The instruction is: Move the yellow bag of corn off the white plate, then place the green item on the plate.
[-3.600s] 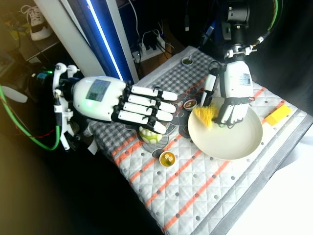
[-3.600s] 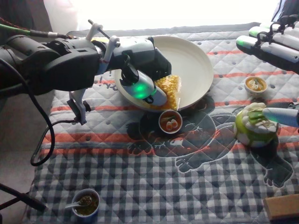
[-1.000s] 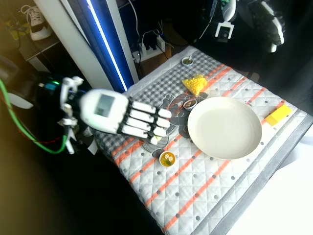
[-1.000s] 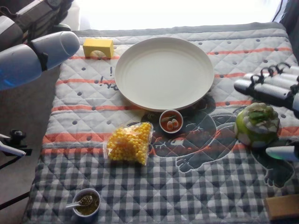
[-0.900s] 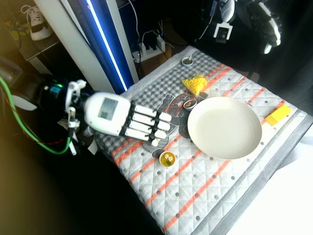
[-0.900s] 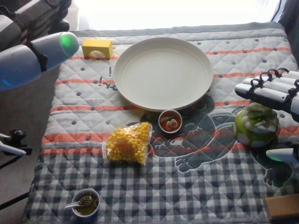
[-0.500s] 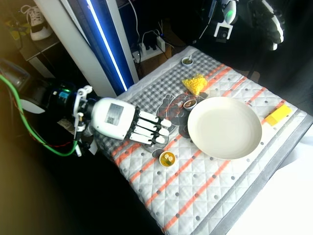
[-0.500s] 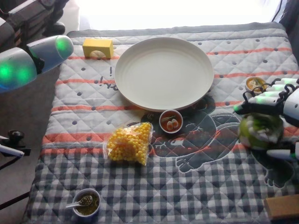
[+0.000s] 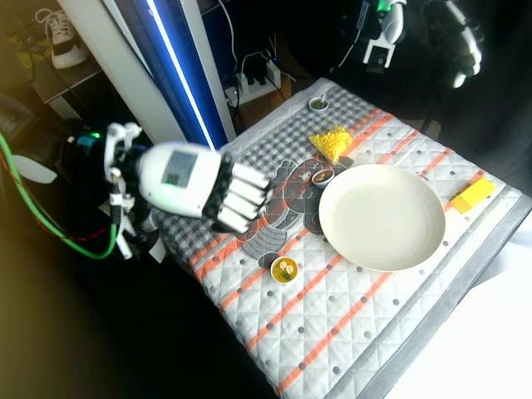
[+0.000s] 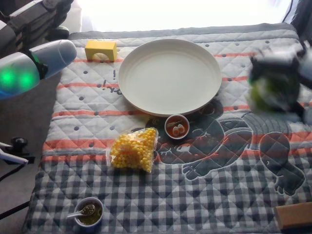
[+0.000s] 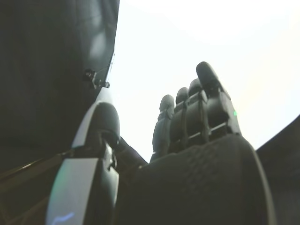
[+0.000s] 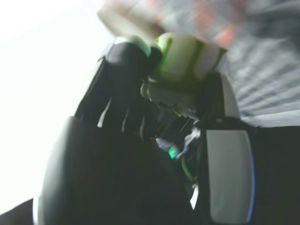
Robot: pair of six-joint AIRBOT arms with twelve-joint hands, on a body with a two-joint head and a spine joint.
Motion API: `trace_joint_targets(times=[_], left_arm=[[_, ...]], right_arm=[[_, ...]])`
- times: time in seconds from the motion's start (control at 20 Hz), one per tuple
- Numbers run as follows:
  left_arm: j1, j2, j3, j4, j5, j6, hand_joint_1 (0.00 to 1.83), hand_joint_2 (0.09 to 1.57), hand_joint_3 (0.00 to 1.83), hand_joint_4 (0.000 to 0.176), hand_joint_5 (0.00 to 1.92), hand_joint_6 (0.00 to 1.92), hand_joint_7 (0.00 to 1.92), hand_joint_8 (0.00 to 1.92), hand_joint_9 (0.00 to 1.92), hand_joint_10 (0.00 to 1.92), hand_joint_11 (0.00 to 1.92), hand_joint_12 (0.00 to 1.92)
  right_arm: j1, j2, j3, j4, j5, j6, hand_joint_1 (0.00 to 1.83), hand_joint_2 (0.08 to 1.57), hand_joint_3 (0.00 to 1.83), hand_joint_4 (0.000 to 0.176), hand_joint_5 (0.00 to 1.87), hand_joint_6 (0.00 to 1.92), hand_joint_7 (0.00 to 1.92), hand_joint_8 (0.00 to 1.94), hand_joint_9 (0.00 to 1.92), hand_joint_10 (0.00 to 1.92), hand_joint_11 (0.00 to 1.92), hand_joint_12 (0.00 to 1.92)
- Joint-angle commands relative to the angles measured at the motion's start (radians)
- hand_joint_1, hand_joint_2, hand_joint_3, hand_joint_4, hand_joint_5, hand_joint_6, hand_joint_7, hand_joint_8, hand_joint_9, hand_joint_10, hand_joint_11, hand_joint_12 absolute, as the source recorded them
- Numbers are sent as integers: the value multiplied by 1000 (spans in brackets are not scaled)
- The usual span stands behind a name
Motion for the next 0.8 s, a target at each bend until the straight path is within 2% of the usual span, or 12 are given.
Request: trace_joint_targets(times=[0.0,0.1,0.15,0.25,0.3,0.4,0.5,0.55,0.6,0.65,0.7,0.75], left_arm=[[-8,-3,7,-2,-127,-17,592,1350,1,0,160,1,100,0,76,3,0,632],[-7,-4,8,-2,-128,-20,572,1329,0,0,171,3,96,0,71,1,0,572],[-7,-6,9,-2,-129,-20,585,1336,0,0,172,2,95,0,61,3,0,506],[-8,-12,13,-2,-131,-22,628,1352,2,0,176,2,119,2,74,7,0,525],[-8,-15,15,-2,-131,-26,647,1358,2,0,175,1,123,2,86,11,0,572],[-8,-18,18,-1,-130,-28,688,1356,0,0,179,2,109,0,91,11,0,594],[-10,-34,29,-3,-134,-32,773,1345,0,0,194,6,122,2,104,14,0,666],[-12,-41,35,-3,-134,-44,805,1339,0,0,199,5,128,2,118,17,0,723],[-12,-52,45,-2,-135,-67,786,1339,0,0,192,2,121,1,118,16,0,740],[-11,-53,46,-2,-135,-69,816,1340,0,0,201,3,122,0,105,8,0,680],[-11,-54,46,-2,-135,-69,831,1335,0,0,213,7,135,4,110,9,0,659],[-12,-54,46,-2,-137,-69,859,1327,0,0,226,11,140,5,111,9,0,652]], right_arm=[[43,-31,23,-13,82,-1,1115,1320,0,0,537,1533,714,1553,612,1705,560,1921],[132,-119,98,-38,-5,-1,1113,1327,3,0,508,1562,709,1566,622,1642,599,1921],[183,-175,149,-47,-66,-1,1256,1319,4,0,451,1580,637,1534,689,1681,620,1906],[243,-258,238,-41,-146,-1,1161,1327,1,0,460,1562,747,1555,780,1652,800,1920],[265,-311,286,-37,-186,-1,1129,1353,5,0,417,1617,704,1606,674,1629,701,1921],[291,-380,347,-35,-233,-1,1090,1357,1,0,475,1597,649,1647,600,1727,715,1921],[300,-457,421,-17,-274,-1,1153,1312,0,0,533,1468,741,1580,707,1760,798,1921],[302,-485,447,-13,-295,-1,1150,1319,1,0,501,1507,740,1577,793,1742,874,1921],[309,-524,486,-13,-340,-1,1134,1336,2,0,447,1597,725,1558,771,1674,827,1921],[309,-537,501,-13,-358,-1,1245,1303,0,0,324,1176,649,1547,576,1571,593,1921],[309,-550,512,-13,-375,-1,1136,1237,0,0,345,900,488,1081,490,1484,461,1897],[309,-560,525,-13,-392,-1,1061,1196,0,0,324,658,409,656,360,1205,227,1815]])
